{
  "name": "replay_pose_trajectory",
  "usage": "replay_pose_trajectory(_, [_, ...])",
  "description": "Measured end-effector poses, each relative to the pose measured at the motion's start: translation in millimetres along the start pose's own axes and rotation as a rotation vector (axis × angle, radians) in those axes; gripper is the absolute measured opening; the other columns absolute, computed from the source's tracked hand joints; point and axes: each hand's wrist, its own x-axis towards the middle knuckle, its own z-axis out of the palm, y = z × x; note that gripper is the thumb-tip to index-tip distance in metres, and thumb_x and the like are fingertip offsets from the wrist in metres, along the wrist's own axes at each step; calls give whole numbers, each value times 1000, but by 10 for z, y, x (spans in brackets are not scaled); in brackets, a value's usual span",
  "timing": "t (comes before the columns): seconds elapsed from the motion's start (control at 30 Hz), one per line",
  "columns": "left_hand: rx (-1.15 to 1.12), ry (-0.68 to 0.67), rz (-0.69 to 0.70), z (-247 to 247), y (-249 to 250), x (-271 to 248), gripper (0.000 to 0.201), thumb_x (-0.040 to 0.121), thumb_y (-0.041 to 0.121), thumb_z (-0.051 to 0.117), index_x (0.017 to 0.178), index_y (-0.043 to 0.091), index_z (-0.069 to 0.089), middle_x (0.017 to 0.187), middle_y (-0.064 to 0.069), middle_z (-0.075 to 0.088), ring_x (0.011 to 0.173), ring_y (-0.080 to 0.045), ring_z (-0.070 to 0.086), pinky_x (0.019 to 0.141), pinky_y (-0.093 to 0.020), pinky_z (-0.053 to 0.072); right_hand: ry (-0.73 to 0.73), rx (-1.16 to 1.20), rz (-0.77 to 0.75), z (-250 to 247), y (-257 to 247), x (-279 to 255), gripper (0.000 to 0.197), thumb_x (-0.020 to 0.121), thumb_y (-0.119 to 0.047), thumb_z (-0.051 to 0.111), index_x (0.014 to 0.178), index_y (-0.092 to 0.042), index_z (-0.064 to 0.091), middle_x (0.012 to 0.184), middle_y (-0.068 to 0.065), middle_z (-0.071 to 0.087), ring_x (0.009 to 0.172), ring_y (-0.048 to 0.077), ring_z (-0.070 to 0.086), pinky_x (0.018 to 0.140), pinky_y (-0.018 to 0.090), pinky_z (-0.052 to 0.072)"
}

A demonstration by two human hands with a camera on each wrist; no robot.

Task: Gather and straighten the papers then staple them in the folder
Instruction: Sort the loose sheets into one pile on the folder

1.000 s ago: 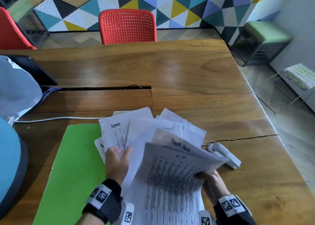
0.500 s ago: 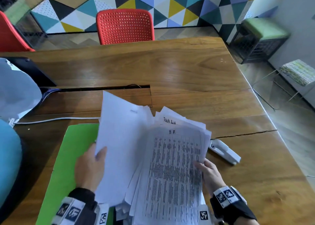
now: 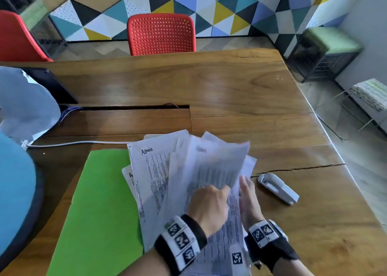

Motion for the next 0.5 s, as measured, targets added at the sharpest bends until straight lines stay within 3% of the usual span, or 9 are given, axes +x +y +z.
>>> replay_pose_trajectory(0.03, [-19, -62, 13, 149, 5, 37, 13, 88, 11, 52, 77, 15, 57, 49, 0, 41, 41, -18, 37, 41, -24, 35, -39, 115, 68, -29, -12, -2, 58, 94, -63, 41, 131, -22, 59, 136, 19, 60, 123, 34, 58, 106, 52, 42])
replay_pose_trajectory(0.1, [-144, -282, 52, 346, -32, 78, 16, 92, 26, 49, 95, 16, 61, 69, -6, 62, 59, -24, 57, 63, -34, 56, -114, 257, 163, -88, -52, -32, 58, 98, -56, 38, 128, -13, 62, 128, 19, 66, 120, 35, 62, 104, 51, 43])
replay_pose_trajectory(0.2, [-464, -505, 1, 381, -129, 44, 51, 80, 58, 54, 122, 30, 57, 111, 3, 72, 96, -17, 69, 88, -36, 56, -96, 126, 119, -169, 13, 7, 44, 79, -22, 75, 118, -2, 67, 117, 28, 69, 107, 46, 66, 99, 63, 46])
replay_pose_trajectory(0.23, [-614, -457, -50, 357, -193, 26, 52, 80, 59, 56, 124, 30, 57, 115, 7, 71, 99, -12, 68, 89, -33, 55, -47, 44, 113, -197, 46, 29, 43, 72, -8, 76, 112, 4, 68, 112, 33, 69, 101, 49, 67, 95, 65, 49])
replay_pose_trajectory(0.3, [-768, -184, -179, 280, -432, 6, 32, 88, 44, 58, 114, 26, 64, 107, 10, 72, 94, -6, 68, 86, -28, 57, -3, -11, 144, -276, 62, 38, 38, 68, 8, 68, 106, 12, 67, 103, 34, 71, 90, 49, 70, 83, 59, 57])
replay_pose_trajectory(0.37, [-682, 158, -406, 247, -820, 11, 16, 92, 25, 59, 106, 19, 65, 102, 6, 71, 93, -10, 67, 78, -24, 54, -4, 29, 179, -392, 62, -8, 29, 73, 16, 60, 101, 13, 67, 94, 31, 73, 80, 44, 71, 75, 52, 59])
replay_pose_trajectory(0.4, [-614, 260, -544, 239, -1026, 0, 16, 92, 19, 60, 107, 16, 63, 105, 2, 71, 94, -15, 67, 76, -26, 52, -2, 67, 193, -493, 69, -30, 24, 75, 16, 57, 97, 12, 68, 88, 28, 74, 74, 40, 71, 71, 49, 60])
replay_pose_trajectory(0.43, [-573, 278, -671, 270, -1215, -12, 19, 91, 18, 60, 109, 14, 60, 108, -3, 69, 94, -20, 66, 77, -29, 50, 23, 101, 203, -608, 97, -35, 20, 78, 13, 55, 90, 9, 71, 80, 24, 75, 67, 35, 72, 65, 44, 61])
replay_pose_trajectory(0.5, [-543, 152, -788, 374, -1395, -61, 29, 86, 24, 63, 110, 11, 54, 107, -6, 65, 95, -26, 63, 82, -35, 51, 70, 183, 233, -837, 179, -47, 17, 79, 2, 60, 74, 0, 76, 70, 20, 73, 56, 28, 72, 55, 35, 61])
